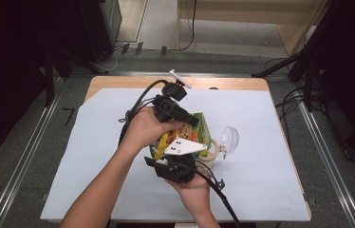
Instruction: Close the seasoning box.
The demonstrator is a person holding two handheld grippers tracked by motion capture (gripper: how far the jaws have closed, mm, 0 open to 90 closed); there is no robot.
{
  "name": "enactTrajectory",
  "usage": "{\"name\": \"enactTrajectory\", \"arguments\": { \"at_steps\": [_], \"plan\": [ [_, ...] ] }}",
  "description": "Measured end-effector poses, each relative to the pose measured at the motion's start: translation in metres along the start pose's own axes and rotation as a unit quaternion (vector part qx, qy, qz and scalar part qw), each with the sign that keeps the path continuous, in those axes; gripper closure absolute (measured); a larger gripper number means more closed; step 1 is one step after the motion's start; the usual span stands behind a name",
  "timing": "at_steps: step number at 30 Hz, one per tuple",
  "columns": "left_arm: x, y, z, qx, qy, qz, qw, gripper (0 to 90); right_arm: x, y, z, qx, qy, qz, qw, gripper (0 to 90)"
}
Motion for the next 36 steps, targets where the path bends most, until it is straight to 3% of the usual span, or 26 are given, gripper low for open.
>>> {"name": "enactTrajectory", "arguments": {
  "at_steps": [14, 20, 36],
  "plan": [
    [-0.0003, -0.0034, -0.0013, -0.007, 0.004, -0.004, 1.0000, 78.9, 0.0003, -0.0032, -0.0022, -0.002, -0.002, 0.002, 1.0000, 70.4],
    [-0.0021, -0.0040, -0.0021, -0.011, 0.002, 0.004, 0.9999, 78.9, 0.0007, -0.0026, -0.0007, -0.004, -0.004, 0.006, 1.0000, 70.0],
    [-0.0008, -0.0023, -0.0017, -0.004, 0.002, -0.001, 1.0000, 78.4, 0.0015, -0.0013, 0.0003, -0.005, -0.004, 0.010, 0.9999, 69.8]
  ]
}}
Point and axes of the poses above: each handheld gripper's, and its own axes: z roughly backward along the jaws, y roughly out of its top, x roughly to its right, the point moved 10 cm from there along -z, roughly forward along the jaws, and after that the axes turned 12 degrees about x, right-handed, at the moved point
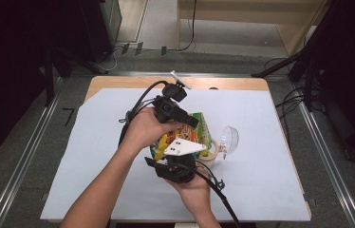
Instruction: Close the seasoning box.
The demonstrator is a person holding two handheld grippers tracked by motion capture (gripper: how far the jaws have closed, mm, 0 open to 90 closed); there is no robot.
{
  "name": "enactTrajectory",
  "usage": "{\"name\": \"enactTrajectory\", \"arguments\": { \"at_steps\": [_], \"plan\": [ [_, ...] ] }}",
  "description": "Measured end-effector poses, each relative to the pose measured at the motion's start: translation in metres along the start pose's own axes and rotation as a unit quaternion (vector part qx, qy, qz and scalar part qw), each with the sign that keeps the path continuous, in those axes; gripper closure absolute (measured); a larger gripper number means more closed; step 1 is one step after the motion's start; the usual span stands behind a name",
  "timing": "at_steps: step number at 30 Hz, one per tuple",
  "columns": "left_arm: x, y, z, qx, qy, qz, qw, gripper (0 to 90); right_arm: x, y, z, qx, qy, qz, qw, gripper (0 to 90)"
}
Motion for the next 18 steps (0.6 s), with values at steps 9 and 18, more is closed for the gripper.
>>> {"name": "enactTrajectory", "arguments": {
  "at_steps": [9, 18],
  "plan": [
    [0.0001, 0.0016, 0.0001, 0.002, -0.002, 0.003, 1.0000, 78.2, 0.0005, 0.0015, 0.0007, 0.004, -0.001, 0.000, 1.0000, 69.7],
    [0.0004, 0.0038, 0.0006, 0.004, 0.001, 0.005, 1.0000, 78.3, 0.0007, 0.0038, 0.0019, 0.004, 0.000, 0.000, 1.0000, 69.7]
  ]
}}
Point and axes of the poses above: each handheld gripper's, and its own axes: z roughly backward along the jaws, y roughly out of its top, x roughly to its right, the point moved 10 cm from there along -z, roughly forward along the jaws, and after that the axes turned 12 degrees about x, right-handed, at the moved point
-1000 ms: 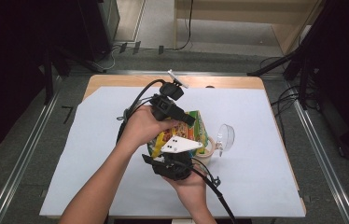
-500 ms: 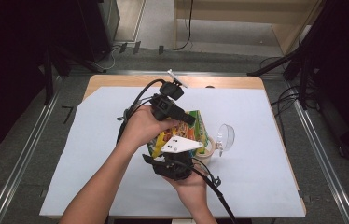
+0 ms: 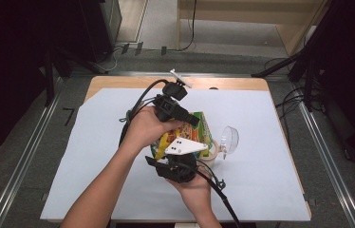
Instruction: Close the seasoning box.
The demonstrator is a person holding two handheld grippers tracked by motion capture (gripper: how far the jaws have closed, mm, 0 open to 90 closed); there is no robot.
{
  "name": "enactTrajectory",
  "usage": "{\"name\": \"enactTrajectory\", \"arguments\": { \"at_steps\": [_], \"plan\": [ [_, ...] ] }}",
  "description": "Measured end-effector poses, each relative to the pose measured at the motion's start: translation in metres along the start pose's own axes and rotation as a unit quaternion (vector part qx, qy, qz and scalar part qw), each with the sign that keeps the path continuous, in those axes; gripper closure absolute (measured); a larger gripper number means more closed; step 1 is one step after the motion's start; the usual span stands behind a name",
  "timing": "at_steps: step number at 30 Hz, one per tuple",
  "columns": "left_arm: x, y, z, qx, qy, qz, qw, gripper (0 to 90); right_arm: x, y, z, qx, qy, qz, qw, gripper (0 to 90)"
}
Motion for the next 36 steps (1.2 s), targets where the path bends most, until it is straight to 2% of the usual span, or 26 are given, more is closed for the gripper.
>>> {"name": "enactTrajectory", "arguments": {
  "at_steps": [6, 12, 36],
  "plan": [
    [-0.0005, 0.0008, 0.0000, -0.002, 0.001, 0.002, 1.0000, 78.0, -0.0005, 0.0010, 0.0006, -0.002, -0.002, 0.001, 1.0000, 69.5],
    [0.0001, -0.0001, -0.0026, -0.009, 0.007, -0.005, 0.9999, 77.7, -0.0009, 0.0009, -0.0007, 0.002, 0.000, -0.011, 0.9999, 69.7],
    [-0.0007, -0.0012, -0.0033, -0.007, 0.003, -0.005, 1.0000, 77.9, 0.0002, -0.0020, -0.0007, 0.001, -0.004, -0.009, 1.0000, 69.7]
  ]
}}
Point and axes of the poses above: each handheld gripper's, and its own axes: z roughly backward along the jaws, y roughly out of its top, x roughly to its right, the point moved 10 cm from there along -z, roughly forward along the jaws, and after that the axes turned 12 degrees about x, right-handed, at the moved point
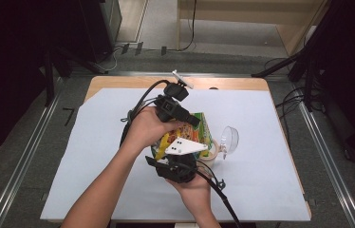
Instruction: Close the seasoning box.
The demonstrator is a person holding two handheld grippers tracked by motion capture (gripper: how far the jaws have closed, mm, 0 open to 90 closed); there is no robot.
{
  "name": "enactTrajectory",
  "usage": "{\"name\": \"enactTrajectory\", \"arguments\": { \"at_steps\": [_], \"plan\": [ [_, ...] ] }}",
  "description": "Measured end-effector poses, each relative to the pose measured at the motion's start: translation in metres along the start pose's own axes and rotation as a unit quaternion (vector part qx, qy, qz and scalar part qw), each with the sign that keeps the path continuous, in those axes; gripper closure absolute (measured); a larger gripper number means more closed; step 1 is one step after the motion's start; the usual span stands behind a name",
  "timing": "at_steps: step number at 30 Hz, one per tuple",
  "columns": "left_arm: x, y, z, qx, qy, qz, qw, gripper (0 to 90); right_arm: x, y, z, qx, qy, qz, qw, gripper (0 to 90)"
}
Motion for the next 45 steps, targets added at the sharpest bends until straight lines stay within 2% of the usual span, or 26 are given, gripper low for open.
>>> {"name": "enactTrajectory", "arguments": {
  "at_steps": [45],
  "plan": [
    [0.0005, -0.0006, 0.0002, 0.004, -0.003, 0.004, 1.0000, 77.8, 0.0002, -0.0009, 0.0001, -0.001, 0.000, 0.005, 1.0000, 69.7]
  ]
}}
Point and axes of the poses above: each handheld gripper's, and its own axes: z roughly backward along the jaws, y roughly out of its top, x roughly to its right, the point moved 10 cm from there along -z, roughly forward along the jaws, and after that the axes turned 12 degrees about x, right-handed, at the moved point
